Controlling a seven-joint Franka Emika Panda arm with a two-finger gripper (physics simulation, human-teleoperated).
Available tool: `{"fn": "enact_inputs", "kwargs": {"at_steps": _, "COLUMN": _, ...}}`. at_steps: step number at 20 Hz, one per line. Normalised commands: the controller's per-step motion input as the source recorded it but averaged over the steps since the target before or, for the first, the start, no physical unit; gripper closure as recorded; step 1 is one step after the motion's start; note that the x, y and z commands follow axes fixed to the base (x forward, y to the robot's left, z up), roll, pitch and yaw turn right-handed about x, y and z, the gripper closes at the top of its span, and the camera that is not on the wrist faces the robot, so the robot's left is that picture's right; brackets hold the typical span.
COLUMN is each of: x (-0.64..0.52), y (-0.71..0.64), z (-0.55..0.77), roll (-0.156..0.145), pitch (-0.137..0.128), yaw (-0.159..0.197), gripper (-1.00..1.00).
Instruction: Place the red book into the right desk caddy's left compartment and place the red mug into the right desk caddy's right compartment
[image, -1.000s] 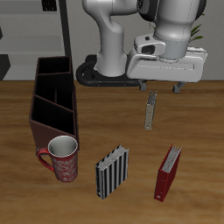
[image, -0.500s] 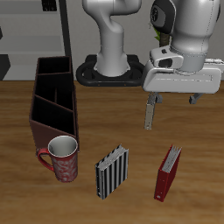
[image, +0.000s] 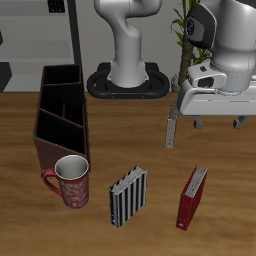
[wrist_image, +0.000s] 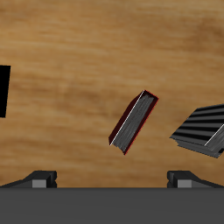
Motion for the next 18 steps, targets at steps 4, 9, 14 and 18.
{"fn": "enact_inputs", "kwargs": {"at_steps": 4, "x": 0.15, "y": 0.05, "z": 0.00, "roll": -0.025, "pitch": -0.041, "yaw": -0.020, "gripper": -1.00}}
{"fn": "enact_inputs", "kwargs": {"at_steps": 9, "x": 0.22, "y": 0.03, "z": -0.13, "roll": 0.028, "pitch": -0.006, "yaw": -0.038, "gripper": -1.00}}
{"fn": "enact_inputs", "kwargs": {"at_steps": 14, "x": 0.15, "y": -0.14, "z": -0.10, "roll": 0.031, "pitch": -0.007, "yaw": -0.066, "gripper": -1.00}}
{"fn": "enact_inputs", "kwargs": {"at_steps": 18, "x": 0.21, "y": -0.29, "z": -0.18, "roll": 0.014, "pitch": -0.007, "yaw": -0.058, "gripper": -1.00}}
